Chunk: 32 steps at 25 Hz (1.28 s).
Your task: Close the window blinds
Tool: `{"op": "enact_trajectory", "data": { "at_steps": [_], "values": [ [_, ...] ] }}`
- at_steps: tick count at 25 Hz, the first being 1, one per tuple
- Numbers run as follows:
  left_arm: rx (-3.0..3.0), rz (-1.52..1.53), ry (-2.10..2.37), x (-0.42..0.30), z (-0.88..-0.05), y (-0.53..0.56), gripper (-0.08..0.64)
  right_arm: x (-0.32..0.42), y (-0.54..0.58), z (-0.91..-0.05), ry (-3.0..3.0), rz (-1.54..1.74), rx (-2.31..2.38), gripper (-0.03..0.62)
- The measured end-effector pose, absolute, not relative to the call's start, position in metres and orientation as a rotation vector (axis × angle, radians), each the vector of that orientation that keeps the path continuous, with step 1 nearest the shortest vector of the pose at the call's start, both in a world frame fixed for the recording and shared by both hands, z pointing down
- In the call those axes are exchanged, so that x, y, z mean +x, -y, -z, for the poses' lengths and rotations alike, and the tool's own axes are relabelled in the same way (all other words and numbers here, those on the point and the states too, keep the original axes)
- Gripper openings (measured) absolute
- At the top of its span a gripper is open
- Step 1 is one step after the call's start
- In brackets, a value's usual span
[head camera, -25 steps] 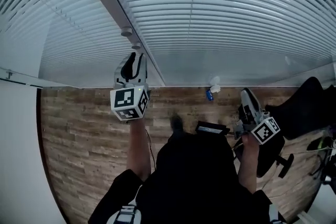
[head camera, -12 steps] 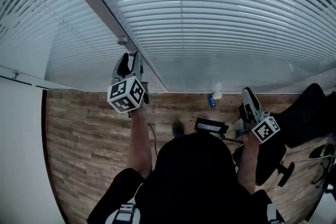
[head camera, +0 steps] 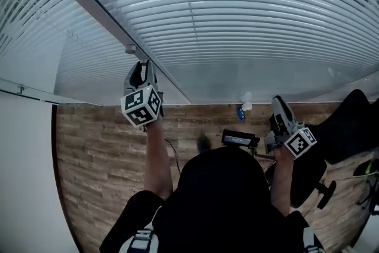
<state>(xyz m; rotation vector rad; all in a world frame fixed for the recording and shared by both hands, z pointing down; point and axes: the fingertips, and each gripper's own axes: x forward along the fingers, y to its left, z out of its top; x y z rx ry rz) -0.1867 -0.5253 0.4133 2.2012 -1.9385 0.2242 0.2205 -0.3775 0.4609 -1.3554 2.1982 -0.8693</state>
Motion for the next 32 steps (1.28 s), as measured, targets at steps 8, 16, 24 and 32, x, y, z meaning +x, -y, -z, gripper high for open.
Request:
{"op": "enact_trajectory", "data": {
  "at_steps": [8,16,24,32],
  "values": [
    [2.257,-0.766,2.142,-0.186,-0.422,0.526,0.136,0.21,0.379,-0.466,-2.229,0.889,-1.317,0.052],
    [2.274,-0.725,2.121,-0.19,-0.408,0.525,0.137,0.187,0.38,-0.442,-2.229,0.904,-1.191,0.052],
    [2.216,-0.321,1.936,-0.187,-0.391,0.525,0.138,0.17,0.382,-0.398,-2.16,0.972,-0.975,0.052],
    [2.231,-0.529,2.024,-0.19,-0.394,0.524,0.135,0.162,0.382,-0.398,-2.169,1.025,-0.931,0.052]
  ]
}}
